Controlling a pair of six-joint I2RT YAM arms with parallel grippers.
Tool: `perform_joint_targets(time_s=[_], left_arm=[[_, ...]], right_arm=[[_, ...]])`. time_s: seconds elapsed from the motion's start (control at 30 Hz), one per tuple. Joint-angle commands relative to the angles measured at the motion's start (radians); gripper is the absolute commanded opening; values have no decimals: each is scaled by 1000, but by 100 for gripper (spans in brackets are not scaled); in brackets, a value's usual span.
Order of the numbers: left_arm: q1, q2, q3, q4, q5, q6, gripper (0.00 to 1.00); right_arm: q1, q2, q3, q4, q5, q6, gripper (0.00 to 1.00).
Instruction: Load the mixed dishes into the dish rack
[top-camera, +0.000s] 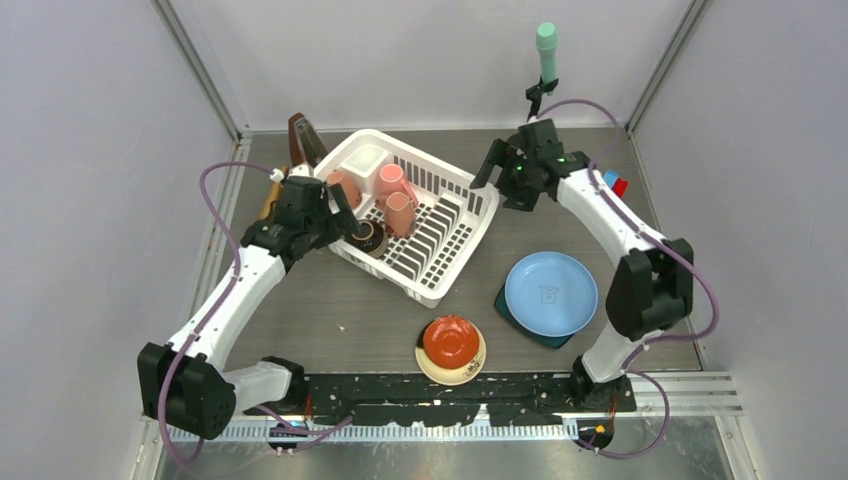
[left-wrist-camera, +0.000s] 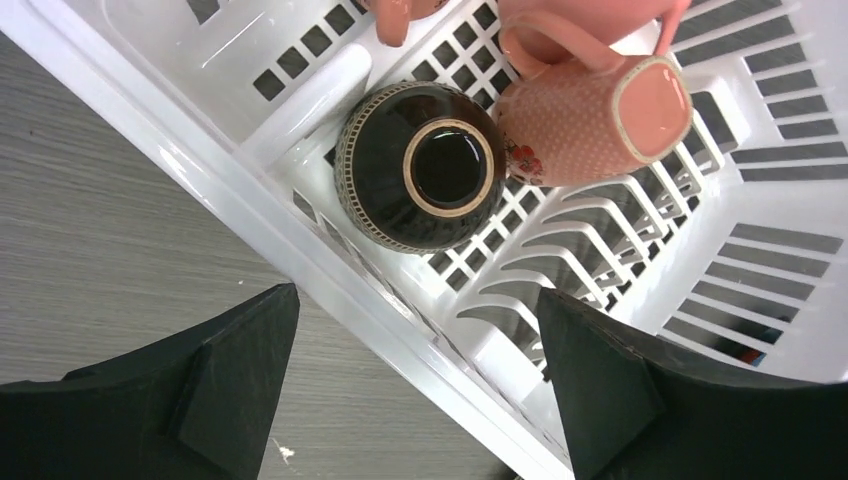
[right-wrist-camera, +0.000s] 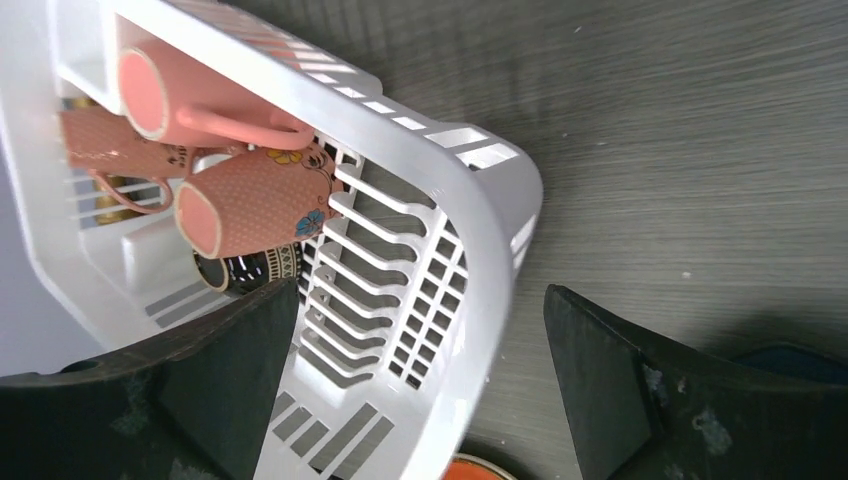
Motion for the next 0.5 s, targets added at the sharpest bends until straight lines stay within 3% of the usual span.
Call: perform_joint_targets(time_s=[0.0, 0.27, 0.47], left_arm=[[-2, -42, 92, -60, 64, 123, 94], [-2, -125, 138, -259, 216, 219, 96], [-2, -233, 105, -313, 282, 248, 97]], right_arm=[[-66, -195, -33, -43, 19, -81, 100], [-123, -447, -192, -213, 141, -185, 100], [-127, -655, -369, -289, 283, -86, 100]])
